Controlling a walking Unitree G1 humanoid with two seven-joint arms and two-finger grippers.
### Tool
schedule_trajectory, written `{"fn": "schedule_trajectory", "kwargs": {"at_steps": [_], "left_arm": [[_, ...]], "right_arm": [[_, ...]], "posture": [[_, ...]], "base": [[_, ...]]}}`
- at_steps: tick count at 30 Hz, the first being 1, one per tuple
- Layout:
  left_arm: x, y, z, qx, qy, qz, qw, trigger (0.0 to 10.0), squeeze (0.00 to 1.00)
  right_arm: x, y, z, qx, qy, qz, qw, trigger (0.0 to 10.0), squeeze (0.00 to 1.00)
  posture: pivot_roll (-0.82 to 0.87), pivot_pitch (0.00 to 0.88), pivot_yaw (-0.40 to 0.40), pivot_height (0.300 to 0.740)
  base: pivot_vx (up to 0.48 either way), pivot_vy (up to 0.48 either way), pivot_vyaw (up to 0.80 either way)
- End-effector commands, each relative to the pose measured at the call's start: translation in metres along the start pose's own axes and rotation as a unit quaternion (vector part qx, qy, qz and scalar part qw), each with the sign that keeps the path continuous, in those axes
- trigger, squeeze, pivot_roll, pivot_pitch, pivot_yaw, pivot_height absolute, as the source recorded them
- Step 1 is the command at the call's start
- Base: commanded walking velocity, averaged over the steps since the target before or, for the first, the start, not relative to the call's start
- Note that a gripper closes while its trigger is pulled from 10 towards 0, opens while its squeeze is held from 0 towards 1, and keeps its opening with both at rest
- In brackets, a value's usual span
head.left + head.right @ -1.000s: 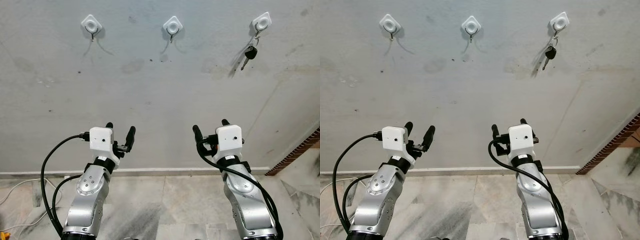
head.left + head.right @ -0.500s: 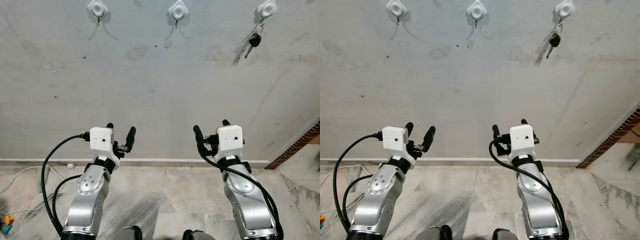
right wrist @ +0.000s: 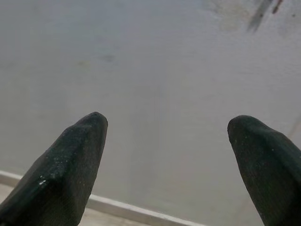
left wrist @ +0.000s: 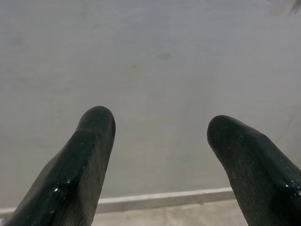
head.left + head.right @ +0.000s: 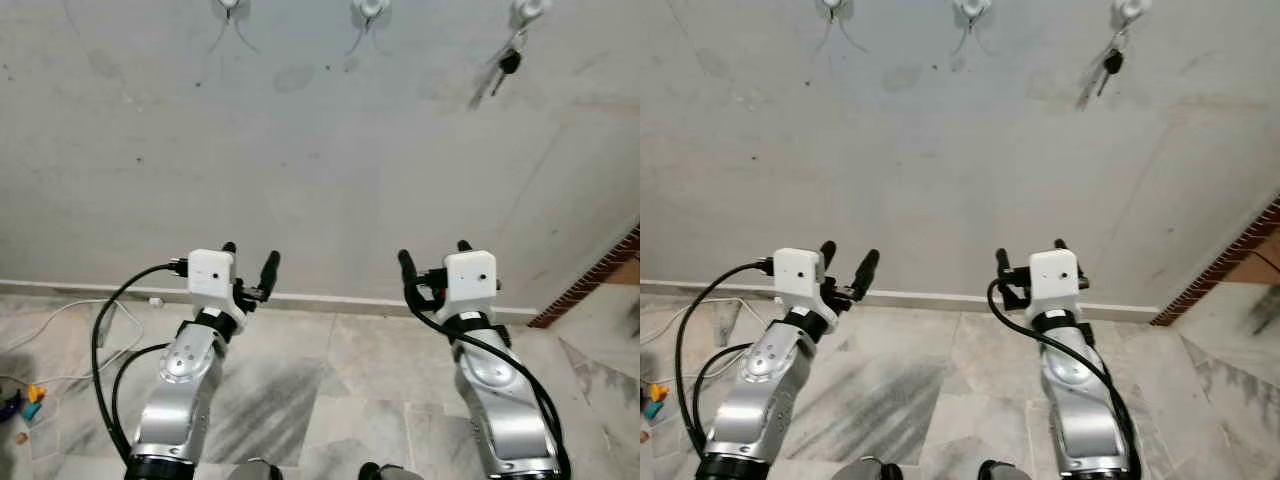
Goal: Hang keys on a hook
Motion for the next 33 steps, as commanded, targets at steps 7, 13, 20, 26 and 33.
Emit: {"fn": "schedule_trajectory", "kwargs": {"at_steps": [7, 13, 20, 26, 33], "left_arm": [[-0.0014, -0.0043, -0.0033, -0.006, 0.007, -0.006, 1.000, 10.0, 0.00], [0.0000, -0.0067, -0.0038, -0.008, 0.008, -0.010, 1.000, 10.0, 0.00], [0.0023, -0.0067, -0.0028, -0.007, 0.006, -0.013, 1.000, 10.0, 0.00], [0.0024, -0.0059, -0.0031, -0.007, 0.007, -0.017, 1.000, 10.0, 0.00], [0.0033, -0.0079, -0.0031, -0.007, 0.007, -0.021, 1.000, 10.0, 0.00]], "right_arm": [[-0.0016, -0.0068, 0.0003, -0.005, 0.002, -0.008, 1.000, 10.0, 0.00], [-0.0021, -0.0080, -0.0024, -0.008, 0.006, -0.011, 1.000, 10.0, 0.00], [0.0004, -0.0091, -0.0011, -0.008, 0.005, -0.014, 1.000, 10.0, 0.00], [-0.0002, -0.0072, -0.0031, -0.006, 0.008, -0.016, 1.000, 10.0, 0.00], [-0.0002, -0.0067, -0.0036, -0.005, 0.009, -0.016, 1.000, 10.0, 0.00]], "posture": [[-0.07, 0.121, 0.035, 0.740], [-0.08, 0.116, 0.035, 0.740], [-0.08, 0.111, 0.042, 0.740], [-0.08, 0.113, 0.047, 0.740], [-0.08, 0.112, 0.046, 0.740]], "base": [[-0.283, 0.000, 0.00], [-0.282, 0.000, 0.00], [-0.280, 0.000, 0.00], [-0.227, 0.000, -0.40], [0.000, 0.000, -0.71]]}}
Point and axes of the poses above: a point about 5 cm out from each wrist's last joint towards the gripper, its own x axis pointing out of the wrist towards the gripper, its own z axis along the axis of the wrist's last joint, y = z × x, the point moved 1 cm from there along x, pointing out of the wrist towards the gripper, and after that the axes turned 12 degrees about x, right-handed, at the moved point
